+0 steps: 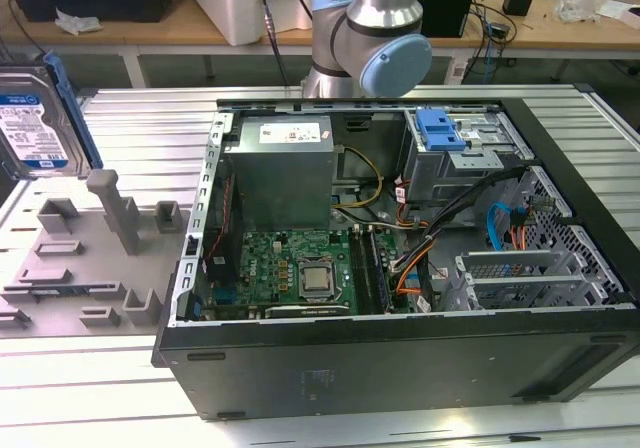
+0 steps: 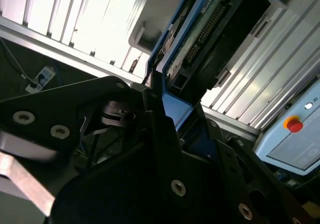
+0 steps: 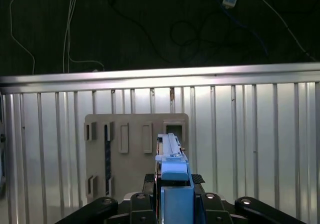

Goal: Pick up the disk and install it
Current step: 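Pick up the disk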

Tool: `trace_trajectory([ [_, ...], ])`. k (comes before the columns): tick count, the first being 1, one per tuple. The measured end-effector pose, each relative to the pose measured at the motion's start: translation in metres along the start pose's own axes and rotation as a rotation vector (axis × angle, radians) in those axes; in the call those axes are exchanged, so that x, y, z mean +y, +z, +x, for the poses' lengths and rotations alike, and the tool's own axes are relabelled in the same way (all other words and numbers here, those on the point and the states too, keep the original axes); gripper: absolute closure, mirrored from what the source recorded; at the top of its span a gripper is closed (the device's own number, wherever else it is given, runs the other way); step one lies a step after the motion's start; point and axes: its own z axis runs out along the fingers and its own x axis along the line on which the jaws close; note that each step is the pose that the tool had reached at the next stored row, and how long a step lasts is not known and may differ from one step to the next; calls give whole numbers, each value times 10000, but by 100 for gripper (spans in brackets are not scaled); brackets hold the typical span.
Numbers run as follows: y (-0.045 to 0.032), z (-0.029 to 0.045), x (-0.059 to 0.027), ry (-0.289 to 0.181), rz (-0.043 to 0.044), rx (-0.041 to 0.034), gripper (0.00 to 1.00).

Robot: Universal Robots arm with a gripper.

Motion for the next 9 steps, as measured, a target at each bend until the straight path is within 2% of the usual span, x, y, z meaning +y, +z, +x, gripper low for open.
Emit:
trace_trajectory([
  [9, -142, 12, -1, 0, 3, 0, 64],
])
